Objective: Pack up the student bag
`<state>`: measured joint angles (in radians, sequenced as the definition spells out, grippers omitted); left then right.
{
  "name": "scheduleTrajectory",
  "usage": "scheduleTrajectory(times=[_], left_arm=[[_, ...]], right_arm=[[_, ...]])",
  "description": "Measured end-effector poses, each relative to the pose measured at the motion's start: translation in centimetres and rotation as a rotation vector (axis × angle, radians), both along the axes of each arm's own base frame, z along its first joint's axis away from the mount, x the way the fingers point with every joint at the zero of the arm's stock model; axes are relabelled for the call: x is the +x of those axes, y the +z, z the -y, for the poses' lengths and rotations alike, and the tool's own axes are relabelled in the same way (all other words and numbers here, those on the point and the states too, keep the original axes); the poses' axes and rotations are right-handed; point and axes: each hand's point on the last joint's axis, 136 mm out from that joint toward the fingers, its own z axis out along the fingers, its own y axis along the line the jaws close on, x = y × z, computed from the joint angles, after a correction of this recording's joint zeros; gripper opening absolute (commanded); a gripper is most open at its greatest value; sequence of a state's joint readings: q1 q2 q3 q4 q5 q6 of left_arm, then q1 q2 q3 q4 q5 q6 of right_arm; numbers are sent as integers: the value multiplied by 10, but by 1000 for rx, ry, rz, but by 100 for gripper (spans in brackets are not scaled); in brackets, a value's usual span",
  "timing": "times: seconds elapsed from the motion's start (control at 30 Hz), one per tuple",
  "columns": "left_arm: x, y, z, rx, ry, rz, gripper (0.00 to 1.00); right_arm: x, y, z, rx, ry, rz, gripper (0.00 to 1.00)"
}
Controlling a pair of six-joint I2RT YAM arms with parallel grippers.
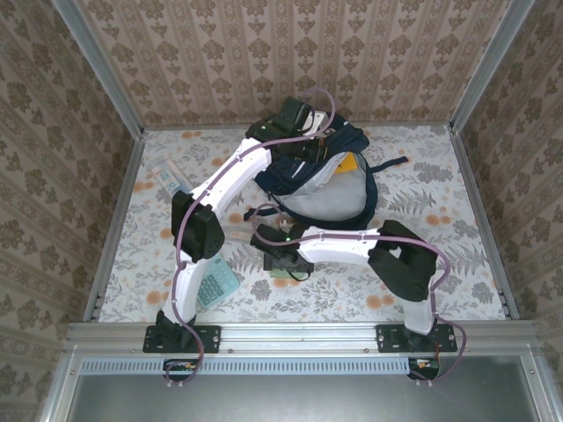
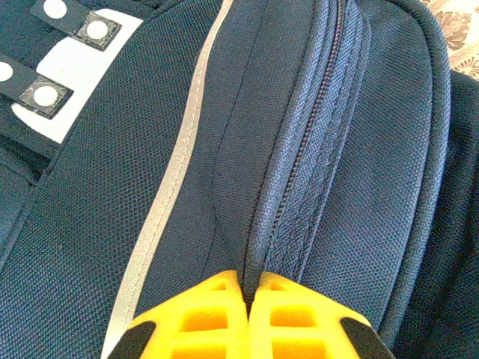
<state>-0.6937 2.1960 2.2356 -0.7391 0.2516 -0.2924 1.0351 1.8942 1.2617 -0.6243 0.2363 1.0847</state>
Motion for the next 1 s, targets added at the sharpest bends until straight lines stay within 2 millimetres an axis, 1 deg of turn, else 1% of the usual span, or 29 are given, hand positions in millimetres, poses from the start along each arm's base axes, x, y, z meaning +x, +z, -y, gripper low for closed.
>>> scheduleTrajectory(times=[0.1,0.2,0.37,0.47,0.57,0.67,0.8,0.9,1.0], left_arm=[[0,0,0,0,0,0,0],[0,0,0,0,0,0,0],[0,0,0,0,0,1,0],[0,1,0,-2,0,2,0],[1,3,0,-3,1,5,0],[1,4,0,-5,2,7,0],[1,5,-1,-5,3,7,0],[1,5,-1,-4,4,6,0],[1,6,-1,-5,6,6,0]], right_arm=[[-1,14,9,10,-4,28,84],[-1,35,17,29,-8,69,84],[2,77,31,95,-29,150,83],[6,98,46,135,-60,196,83],[14,111,65,155,-104,230,83],[29,118,85,165,-159,259,83],[55,121,115,174,-256,281,83],[77,120,136,182,-331,297,83],[99,110,150,185,-396,297,84]])
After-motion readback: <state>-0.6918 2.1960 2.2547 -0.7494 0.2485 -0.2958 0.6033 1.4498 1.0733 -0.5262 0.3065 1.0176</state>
